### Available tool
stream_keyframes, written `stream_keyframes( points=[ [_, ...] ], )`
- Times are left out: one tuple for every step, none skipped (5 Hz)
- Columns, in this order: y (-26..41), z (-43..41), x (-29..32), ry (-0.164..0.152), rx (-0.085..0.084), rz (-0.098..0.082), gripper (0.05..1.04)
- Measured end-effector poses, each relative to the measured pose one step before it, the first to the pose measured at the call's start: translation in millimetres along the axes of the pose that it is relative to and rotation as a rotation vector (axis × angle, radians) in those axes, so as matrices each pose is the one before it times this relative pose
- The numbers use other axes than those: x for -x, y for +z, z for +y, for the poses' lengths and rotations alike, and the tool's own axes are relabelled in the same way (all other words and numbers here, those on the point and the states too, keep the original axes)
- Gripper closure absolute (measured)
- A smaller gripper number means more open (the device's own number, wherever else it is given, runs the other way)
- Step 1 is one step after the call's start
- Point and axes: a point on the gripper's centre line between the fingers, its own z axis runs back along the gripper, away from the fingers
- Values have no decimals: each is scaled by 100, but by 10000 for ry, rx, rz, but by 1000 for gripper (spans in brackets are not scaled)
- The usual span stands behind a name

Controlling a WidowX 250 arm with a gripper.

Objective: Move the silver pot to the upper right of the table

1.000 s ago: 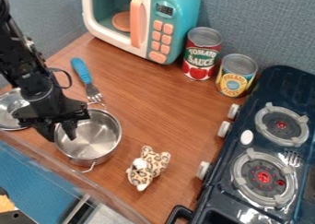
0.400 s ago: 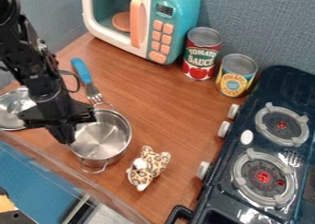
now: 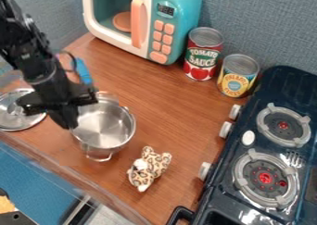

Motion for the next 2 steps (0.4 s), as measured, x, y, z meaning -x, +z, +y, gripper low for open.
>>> stream_keyframes(
  points=[
    [1610, -1244, -1013, 165, 670, -179, 1029],
    [757, -1580, -1300, 246, 656, -204, 1029]
  ],
)
